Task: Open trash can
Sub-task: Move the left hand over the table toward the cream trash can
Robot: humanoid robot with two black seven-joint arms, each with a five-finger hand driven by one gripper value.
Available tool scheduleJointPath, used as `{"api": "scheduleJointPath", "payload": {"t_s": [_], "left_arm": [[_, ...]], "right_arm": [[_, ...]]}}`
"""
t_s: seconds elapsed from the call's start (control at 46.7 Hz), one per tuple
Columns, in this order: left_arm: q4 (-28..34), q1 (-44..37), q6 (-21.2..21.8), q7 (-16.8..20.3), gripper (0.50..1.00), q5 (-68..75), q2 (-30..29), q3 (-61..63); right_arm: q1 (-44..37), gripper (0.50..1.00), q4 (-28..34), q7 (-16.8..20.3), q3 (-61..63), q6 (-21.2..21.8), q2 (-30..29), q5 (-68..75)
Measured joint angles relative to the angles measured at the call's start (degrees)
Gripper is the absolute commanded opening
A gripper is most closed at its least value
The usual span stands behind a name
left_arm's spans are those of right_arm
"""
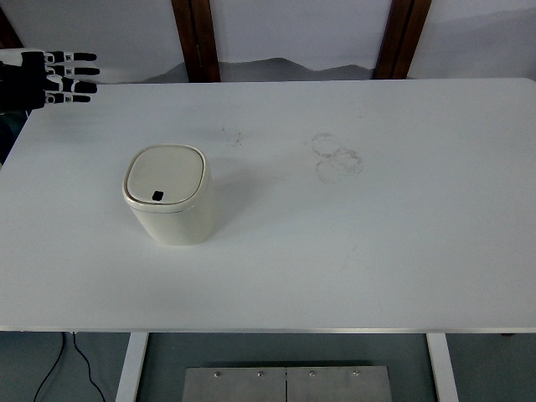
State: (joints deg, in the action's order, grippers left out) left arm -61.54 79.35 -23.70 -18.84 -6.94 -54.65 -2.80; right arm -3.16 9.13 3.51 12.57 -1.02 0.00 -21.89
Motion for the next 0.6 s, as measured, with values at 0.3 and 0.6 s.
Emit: {"api": "scheduleJointPath", "payload": {"t_s": [0.3, 0.6], "left_arm": [[0.0, 7.9, -9.1, -8.9, 1.0, 9.6, 3.2, 2.5], [0.0, 11.5, -11.3, -9.6, 1.0, 17.2, 6.8, 2.6]], "right_arm": [[0.0, 0.995, 0.0, 0.0, 0.0, 0.0, 0.0, 0.0], [-0.3, 0.995, 0.0, 0.0, 0.0, 0.0, 0.0, 0.0]]}}
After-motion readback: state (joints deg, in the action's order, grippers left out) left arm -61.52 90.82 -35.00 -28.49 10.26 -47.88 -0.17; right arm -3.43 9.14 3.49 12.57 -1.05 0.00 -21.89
